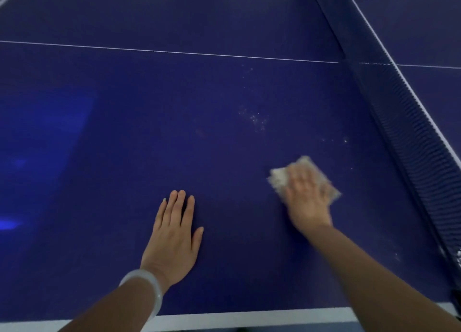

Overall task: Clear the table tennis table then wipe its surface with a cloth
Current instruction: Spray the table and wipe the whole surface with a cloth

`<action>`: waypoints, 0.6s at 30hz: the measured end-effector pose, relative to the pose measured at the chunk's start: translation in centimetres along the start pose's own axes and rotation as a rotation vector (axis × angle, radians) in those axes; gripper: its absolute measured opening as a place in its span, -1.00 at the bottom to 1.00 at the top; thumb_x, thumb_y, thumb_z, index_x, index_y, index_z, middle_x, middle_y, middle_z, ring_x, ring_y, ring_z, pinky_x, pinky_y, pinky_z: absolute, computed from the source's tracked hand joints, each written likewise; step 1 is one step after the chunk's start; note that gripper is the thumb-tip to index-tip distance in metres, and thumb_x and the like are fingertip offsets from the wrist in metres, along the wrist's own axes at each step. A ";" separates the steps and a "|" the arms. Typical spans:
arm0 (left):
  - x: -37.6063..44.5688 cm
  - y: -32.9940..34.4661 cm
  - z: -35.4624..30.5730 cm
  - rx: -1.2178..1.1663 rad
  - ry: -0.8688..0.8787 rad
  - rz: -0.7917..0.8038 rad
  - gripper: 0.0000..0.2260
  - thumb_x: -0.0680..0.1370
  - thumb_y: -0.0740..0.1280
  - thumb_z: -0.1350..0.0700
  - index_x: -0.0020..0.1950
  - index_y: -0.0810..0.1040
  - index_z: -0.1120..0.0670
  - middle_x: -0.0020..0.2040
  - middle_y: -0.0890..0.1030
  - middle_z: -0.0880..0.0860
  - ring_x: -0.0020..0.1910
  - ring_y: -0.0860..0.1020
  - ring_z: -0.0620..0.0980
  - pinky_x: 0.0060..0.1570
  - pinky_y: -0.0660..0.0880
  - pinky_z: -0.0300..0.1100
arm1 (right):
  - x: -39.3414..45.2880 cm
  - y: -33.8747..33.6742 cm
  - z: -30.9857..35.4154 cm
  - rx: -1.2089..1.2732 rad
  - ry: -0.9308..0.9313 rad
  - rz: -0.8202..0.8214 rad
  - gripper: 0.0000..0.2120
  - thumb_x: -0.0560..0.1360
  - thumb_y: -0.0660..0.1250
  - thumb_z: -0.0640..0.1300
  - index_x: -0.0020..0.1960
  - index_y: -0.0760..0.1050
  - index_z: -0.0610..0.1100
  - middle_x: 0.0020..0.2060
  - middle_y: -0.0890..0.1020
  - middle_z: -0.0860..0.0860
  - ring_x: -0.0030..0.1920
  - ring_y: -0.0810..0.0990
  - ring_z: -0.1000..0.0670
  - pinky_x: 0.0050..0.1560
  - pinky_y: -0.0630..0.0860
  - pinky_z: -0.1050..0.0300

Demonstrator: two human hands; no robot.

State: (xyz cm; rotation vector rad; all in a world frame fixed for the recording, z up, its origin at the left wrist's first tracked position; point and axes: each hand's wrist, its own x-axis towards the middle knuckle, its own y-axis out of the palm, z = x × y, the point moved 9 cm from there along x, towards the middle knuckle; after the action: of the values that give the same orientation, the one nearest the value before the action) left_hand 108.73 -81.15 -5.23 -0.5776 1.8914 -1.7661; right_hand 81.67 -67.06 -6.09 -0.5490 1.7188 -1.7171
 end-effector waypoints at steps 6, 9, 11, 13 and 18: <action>0.0 0.0 -0.1 -0.016 0.005 0.013 -0.42 0.63 -0.08 -0.13 0.55 0.15 0.20 0.54 0.17 0.20 0.56 0.05 0.14 0.49 0.04 0.08 | -5.0 0.2 0.5 0.124 0.327 -0.038 -0.45 0.63 -0.30 0.09 0.59 -0.19 -0.02 0.57 -0.21 -0.03 0.56 -0.22 -0.12 0.47 -0.20 -0.36; 0.0 0.1 0.0 -0.014 0.003 0.027 -0.42 0.63 -0.06 -0.13 0.55 0.14 0.20 0.55 0.15 0.20 0.57 0.03 0.14 0.48 0.04 0.08 | -4.1 1.0 11.1 0.060 -0.076 -0.052 -0.42 0.60 -0.32 0.09 0.59 -0.13 -0.02 0.57 -0.13 -0.02 0.56 -0.19 -0.13 0.46 -0.26 -0.32; 0.0 -0.1 0.0 0.000 0.000 0.023 -0.41 0.63 -0.07 -0.13 0.56 0.11 0.19 0.56 0.13 0.20 0.57 0.01 0.12 0.48 0.01 0.06 | -2.0 0.9 15.9 0.048 -0.254 0.000 -0.42 0.57 -0.40 0.12 0.57 -0.27 0.02 0.56 -0.24 0.03 0.54 -0.32 -0.07 0.48 -0.33 -0.27; 0.0 -0.2 0.0 -0.005 -0.006 0.016 -0.41 0.63 -0.08 -0.13 0.57 0.09 0.18 0.57 0.11 0.18 0.57 -0.01 0.11 0.49 -0.02 0.05 | 0.9 0.4 17.3 -0.010 -0.344 0.040 -0.45 0.60 -0.37 0.09 0.56 -0.33 0.02 0.56 -0.28 0.03 0.53 -0.35 -0.06 0.48 -0.31 -0.28; 0.0 -0.1 0.1 -0.031 -0.013 0.014 -0.41 0.64 -0.12 -0.15 0.58 0.05 0.16 0.58 0.06 0.16 0.58 -0.06 0.09 0.54 0.02 0.07 | 6.1 -0.4 5.2 0.047 -0.030 0.033 -0.45 0.64 -0.18 0.03 0.57 -0.28 0.02 0.57 -0.25 0.03 0.55 -0.31 -0.03 0.47 -0.21 -0.36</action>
State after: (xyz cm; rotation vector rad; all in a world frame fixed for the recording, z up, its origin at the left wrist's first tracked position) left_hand 108.84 -81.24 -5.08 -0.5844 1.9130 -1.7232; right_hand 80.88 -75.07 -6.29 -0.5200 1.6532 -1.7129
